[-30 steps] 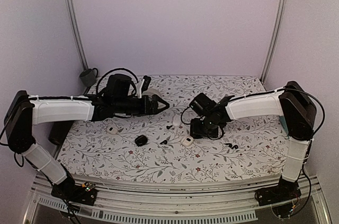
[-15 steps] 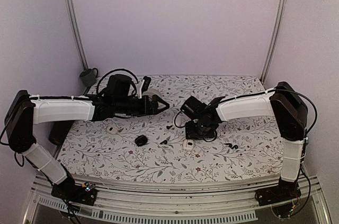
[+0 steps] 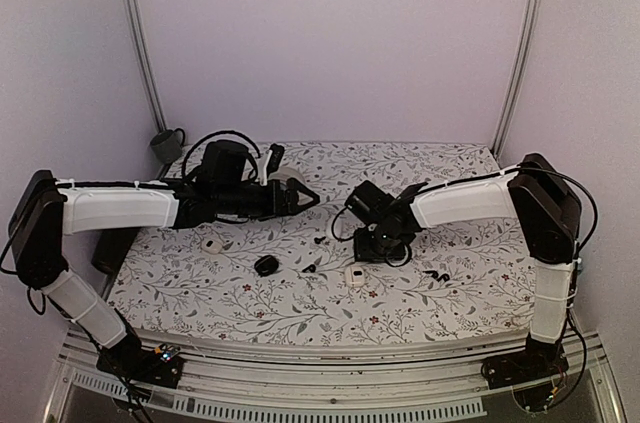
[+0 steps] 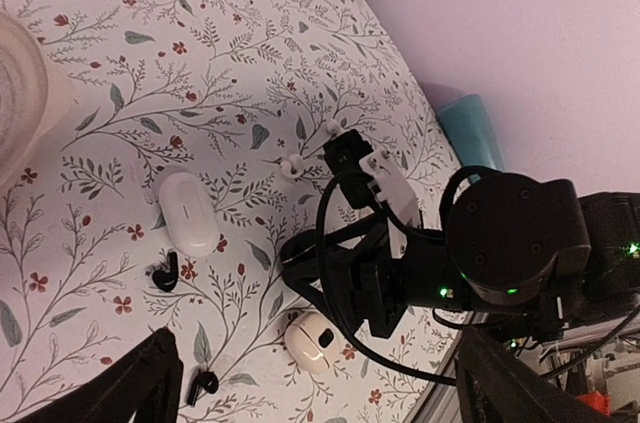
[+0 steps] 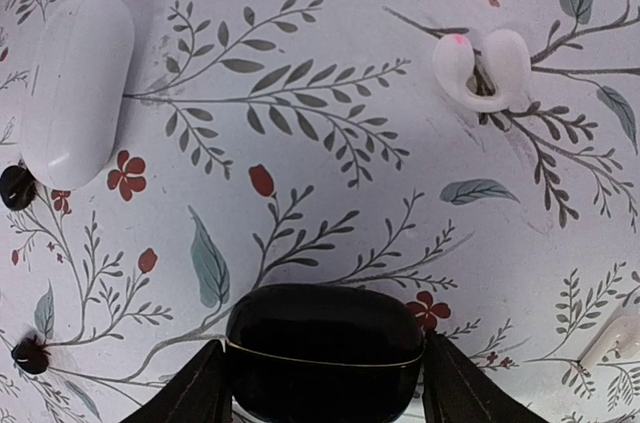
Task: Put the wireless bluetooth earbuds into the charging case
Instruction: Pick up the charging case from the center of the board.
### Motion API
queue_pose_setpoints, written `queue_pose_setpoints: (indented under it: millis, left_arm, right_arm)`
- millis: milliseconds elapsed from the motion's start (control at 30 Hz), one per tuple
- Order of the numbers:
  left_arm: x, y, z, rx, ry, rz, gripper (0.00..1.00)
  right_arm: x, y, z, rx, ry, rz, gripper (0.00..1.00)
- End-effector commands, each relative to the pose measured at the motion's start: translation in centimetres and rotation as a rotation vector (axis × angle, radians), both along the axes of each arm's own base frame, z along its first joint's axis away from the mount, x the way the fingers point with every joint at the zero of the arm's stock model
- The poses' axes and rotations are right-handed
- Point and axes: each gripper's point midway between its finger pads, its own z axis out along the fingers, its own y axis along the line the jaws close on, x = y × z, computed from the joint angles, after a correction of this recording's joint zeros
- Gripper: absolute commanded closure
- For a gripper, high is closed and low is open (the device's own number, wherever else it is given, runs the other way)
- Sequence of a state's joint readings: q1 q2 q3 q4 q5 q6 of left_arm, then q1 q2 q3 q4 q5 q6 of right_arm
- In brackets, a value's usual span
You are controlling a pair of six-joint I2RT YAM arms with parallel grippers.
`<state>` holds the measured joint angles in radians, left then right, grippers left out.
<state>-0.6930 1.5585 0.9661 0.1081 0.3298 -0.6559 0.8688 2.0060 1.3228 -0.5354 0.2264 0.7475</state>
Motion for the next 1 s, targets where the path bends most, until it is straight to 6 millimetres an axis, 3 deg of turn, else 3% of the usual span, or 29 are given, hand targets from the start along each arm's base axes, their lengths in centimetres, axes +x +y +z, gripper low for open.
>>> queue_pose_setpoints:
  millis: [0,300,767,967]
  left_arm:
    - [0.1,0.2,-1.0,-0.018,0.044,0.007,0.05]
    - [-1.0,-0.1,-3.2,-0.092,0.166,0.007,0.09]
    - [-0.2,-1.9,-5.3,-0.213,0.316,0.033,0.34]
    - [0.8,-3.5,-5.8,-0.202,0.320,0.002,0.37]
  right_arm:
    - [0.2,0.2,-0.7,0.003,0.004,0.011,0.38]
    - [0.9,1.3,0.6,0.063,-0.048,0.047,0.53]
    - [1.0,4.8,7.9,0.406,-0.257,0.173,0.53]
    - [0.3,6.0,10.2,0.503,-0.329,0.277,0.51]
